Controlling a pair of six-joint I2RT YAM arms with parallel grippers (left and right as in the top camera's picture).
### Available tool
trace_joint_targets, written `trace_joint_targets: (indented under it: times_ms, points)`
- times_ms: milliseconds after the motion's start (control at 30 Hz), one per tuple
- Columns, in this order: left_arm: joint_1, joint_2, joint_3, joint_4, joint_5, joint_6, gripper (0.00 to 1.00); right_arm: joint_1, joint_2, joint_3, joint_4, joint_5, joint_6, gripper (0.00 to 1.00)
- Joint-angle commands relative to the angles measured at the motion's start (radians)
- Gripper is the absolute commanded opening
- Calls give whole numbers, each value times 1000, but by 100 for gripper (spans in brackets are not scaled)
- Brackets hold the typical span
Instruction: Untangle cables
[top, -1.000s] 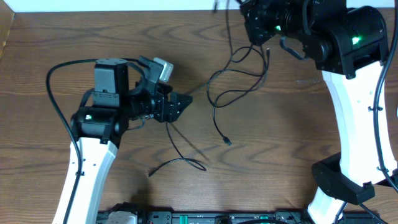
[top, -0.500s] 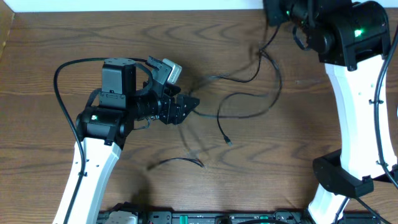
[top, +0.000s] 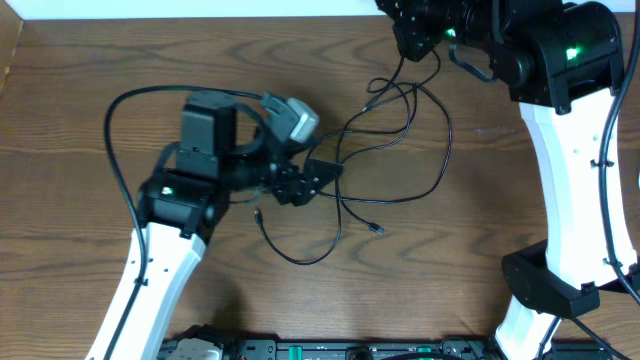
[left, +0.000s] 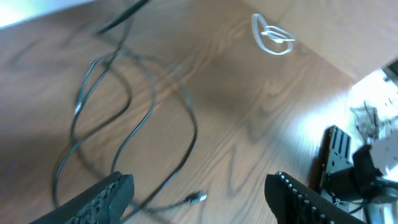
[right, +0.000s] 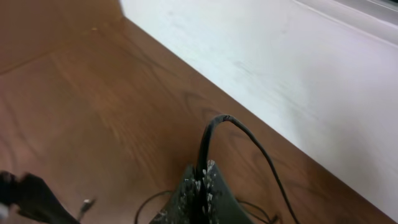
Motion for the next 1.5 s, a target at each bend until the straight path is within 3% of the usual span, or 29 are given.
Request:
trace_joint_targets:
  times_ms: [0, 133, 433, 700, 1067, 1133, 1233, 1333, 1467]
  points:
    - [-58, 21, -2, 49, -6, 56, 73, 2, 6, 2, 5, -119, -14, 1]
    - [-110, 61, -2, 126, -97, 56, 73, 2, 6, 2, -8, -171, -14, 1]
    - [-141, 172, -2, 339, -107, 51, 74, 8, 5, 2, -79, -210, -15, 1]
    - [-141, 209, -2, 396, -212, -18, 74, 9, 5, 2, -123, -212, -33, 1]
    - [-141, 209, -2, 587, -229, -128, 73, 29, 5, 2, -174, -271, -33, 1]
    - [-141, 209, -2, 603, -264, -154, 63, 42, 5, 2, -177, -271, -33, 1]
    - [-140, 209, -2, 605, -282, -163, 41, 58, 5, 2, -177, -269, -34, 1]
    - [-141, 209, -2, 595, -282, -163, 9, 60, 5, 2, -173, -223, -33, 1]
    - [-140, 209, -2, 579, -282, -163, 7, 55, 5, 2, -172, -96, -16, 1]
